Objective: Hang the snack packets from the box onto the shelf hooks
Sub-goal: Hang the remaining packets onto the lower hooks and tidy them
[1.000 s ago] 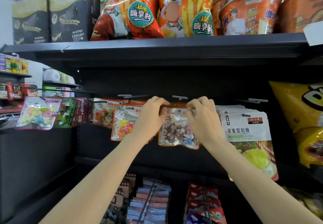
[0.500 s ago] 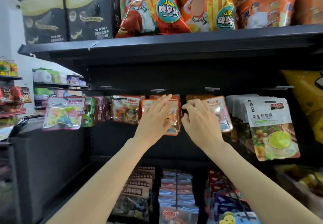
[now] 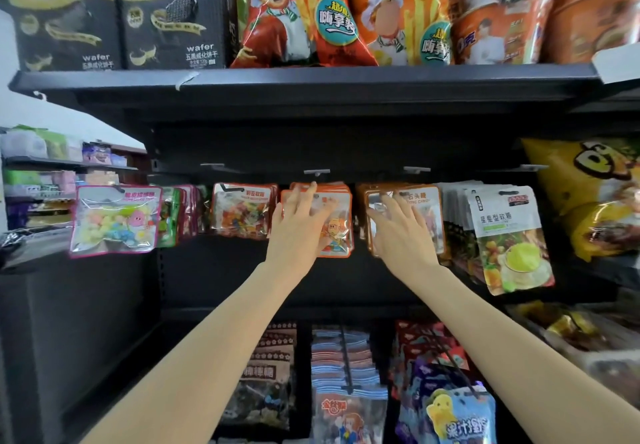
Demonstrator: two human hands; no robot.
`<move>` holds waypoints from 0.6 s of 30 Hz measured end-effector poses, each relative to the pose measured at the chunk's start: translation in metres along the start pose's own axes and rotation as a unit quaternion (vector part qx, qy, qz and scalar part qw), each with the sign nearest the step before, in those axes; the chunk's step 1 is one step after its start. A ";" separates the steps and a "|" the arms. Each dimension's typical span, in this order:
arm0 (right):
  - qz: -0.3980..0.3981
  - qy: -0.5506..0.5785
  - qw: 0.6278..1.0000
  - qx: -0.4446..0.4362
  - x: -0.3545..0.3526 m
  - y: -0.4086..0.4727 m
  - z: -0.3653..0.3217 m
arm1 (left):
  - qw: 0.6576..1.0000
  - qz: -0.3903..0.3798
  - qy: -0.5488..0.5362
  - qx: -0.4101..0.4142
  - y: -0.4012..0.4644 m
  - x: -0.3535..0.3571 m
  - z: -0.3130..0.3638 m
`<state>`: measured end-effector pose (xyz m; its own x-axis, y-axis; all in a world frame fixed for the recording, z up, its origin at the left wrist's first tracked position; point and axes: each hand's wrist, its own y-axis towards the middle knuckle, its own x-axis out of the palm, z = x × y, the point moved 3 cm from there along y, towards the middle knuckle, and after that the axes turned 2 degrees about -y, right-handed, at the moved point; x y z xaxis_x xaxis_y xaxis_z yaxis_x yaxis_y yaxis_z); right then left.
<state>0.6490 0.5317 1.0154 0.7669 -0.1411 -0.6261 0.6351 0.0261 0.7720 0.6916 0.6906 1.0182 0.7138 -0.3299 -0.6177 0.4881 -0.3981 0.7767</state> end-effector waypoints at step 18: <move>-0.049 0.161 0.984 -0.062 -0.004 0.041 -0.045 | 0.998 -0.009 -0.065 0.014 0.008 -0.001 -0.042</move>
<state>0.6761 0.5777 1.0443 0.6781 0.1722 -0.7145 0.6986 0.1509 0.6994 0.7159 0.7236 1.0299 0.6330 -0.4293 -0.6443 0.4852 -0.4285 0.7622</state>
